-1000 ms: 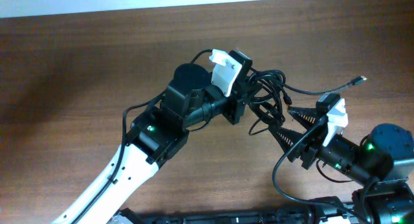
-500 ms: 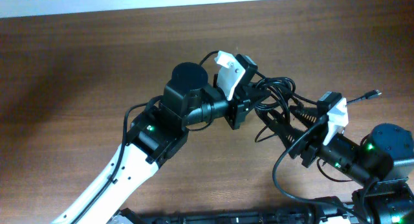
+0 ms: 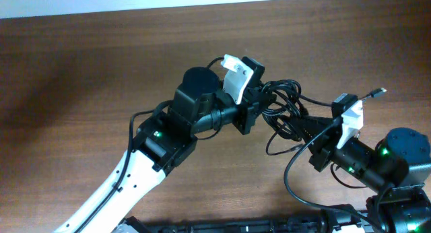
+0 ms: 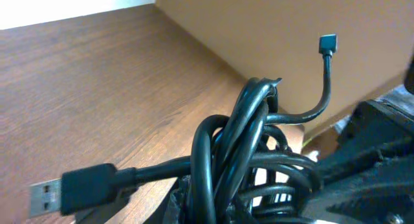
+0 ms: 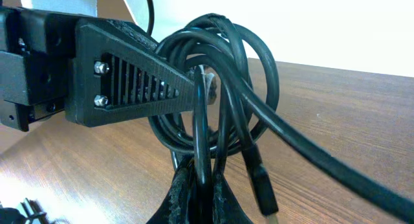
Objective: Untangle cables
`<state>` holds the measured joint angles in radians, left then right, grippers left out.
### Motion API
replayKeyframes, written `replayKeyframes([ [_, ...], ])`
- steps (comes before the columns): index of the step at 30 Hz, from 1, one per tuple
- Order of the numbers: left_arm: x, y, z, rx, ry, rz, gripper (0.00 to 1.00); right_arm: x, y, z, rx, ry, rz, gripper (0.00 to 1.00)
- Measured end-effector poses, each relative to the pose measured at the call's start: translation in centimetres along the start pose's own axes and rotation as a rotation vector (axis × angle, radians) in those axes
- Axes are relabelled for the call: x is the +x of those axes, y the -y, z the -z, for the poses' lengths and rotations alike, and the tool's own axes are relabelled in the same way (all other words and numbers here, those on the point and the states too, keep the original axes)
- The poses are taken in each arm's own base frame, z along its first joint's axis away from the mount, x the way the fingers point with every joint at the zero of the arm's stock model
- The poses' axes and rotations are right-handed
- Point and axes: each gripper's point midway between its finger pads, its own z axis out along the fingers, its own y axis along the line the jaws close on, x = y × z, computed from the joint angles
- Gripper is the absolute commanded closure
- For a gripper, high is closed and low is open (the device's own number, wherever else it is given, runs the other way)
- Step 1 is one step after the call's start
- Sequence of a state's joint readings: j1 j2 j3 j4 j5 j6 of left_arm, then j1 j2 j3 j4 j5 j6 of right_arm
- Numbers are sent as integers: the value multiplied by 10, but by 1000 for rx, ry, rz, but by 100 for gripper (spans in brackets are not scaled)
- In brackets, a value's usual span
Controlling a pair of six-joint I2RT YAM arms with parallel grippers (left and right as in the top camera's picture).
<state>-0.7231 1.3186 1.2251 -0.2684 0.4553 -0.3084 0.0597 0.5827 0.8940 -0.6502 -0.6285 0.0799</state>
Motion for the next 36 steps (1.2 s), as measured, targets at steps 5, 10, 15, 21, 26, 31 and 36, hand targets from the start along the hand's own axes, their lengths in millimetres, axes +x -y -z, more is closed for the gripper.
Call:
replayKeyframes([
  [5, 1, -8, 0, -48, 4, 29, 100, -1, 2, 0, 10, 5, 4, 96],
  [10, 0, -12, 0, -76, 9, 46, 100, 1, 15, 0, 85, 0, -8, 96],
  [15, 2, -12, -1, -83, 6, 49, 100, 12, 34, 3, 199, -38, -65, 96],
  [21, 2, -17, -1, -110, 7, 52, 100, 17, 43, 6, 258, -48, -118, 96],
  [26, 11, -27, 2, -145, -29, 85, 100, 18, 45, 6, 270, -50, -126, 96],
  [31, 14, -36, 4, -191, -21, 208, 100, 15, 46, 6, 278, -28, -196, 96],
  [36, 13, -43, 6, -232, 18, 446, 100, 12, 51, 7, 305, 8, -337, 96],
])
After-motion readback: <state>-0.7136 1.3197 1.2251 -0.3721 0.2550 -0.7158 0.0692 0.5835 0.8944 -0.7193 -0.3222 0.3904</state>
